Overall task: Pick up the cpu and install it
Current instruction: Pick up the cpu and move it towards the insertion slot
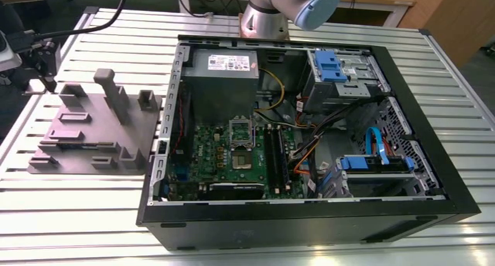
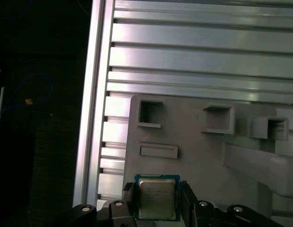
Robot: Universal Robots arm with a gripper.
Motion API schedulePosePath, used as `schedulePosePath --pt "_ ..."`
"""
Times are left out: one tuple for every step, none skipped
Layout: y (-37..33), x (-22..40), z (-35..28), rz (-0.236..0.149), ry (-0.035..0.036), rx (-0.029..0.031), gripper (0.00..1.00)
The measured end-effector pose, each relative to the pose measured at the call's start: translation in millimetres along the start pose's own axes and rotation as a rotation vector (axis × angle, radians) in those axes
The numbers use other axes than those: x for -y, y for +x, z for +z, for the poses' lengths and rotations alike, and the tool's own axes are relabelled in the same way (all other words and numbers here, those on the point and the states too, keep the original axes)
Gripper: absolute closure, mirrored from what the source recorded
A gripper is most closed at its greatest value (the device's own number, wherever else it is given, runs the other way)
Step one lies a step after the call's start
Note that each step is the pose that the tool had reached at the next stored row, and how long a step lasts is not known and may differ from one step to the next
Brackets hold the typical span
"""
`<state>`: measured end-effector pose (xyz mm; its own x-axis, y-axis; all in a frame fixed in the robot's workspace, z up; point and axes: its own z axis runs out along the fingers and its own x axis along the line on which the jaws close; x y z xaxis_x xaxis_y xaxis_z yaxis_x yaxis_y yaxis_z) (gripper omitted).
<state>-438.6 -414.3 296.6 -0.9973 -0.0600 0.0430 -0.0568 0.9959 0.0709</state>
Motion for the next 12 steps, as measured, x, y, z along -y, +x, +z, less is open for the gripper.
schedulePosePath --pt "0.0 0.0 -0.1 0.0 0.0 0.0 0.53" --pt "0.0 0.0 -0.3 0.0 0.0 0.0 0.53" --pt "0.0 0.0 -0.4 0.0 0.0 0.0 0.53" --pt "0.0 0.0 -0.6 0.0 0.0 -0.0001 0.53" --pt "0.1 -0.1 -0.8 0.0 0.0 0.0 0.53" --pt "0.1 -0.1 -1.0 0.0 0.0 -0.0001 0.53" --pt "0.1 -0.1 -1.2 0.0 0.0 0.0 0.53" --pt "0.1 -0.1 -1.3 0.0 0.0 0.0001 0.53" --pt "0.1 -0.1 -1.6 0.0 0.0 0.0 0.53" --pt "0.1 -0.1 -1.8 0.0 0.0 0.0 0.53" --pt "0.1 -0.1 -2.0 0.0 0.0 0.0 0.53" --pt "0.1 -0.2 -2.0 0.0 -0.0001 0.0001 0.53"
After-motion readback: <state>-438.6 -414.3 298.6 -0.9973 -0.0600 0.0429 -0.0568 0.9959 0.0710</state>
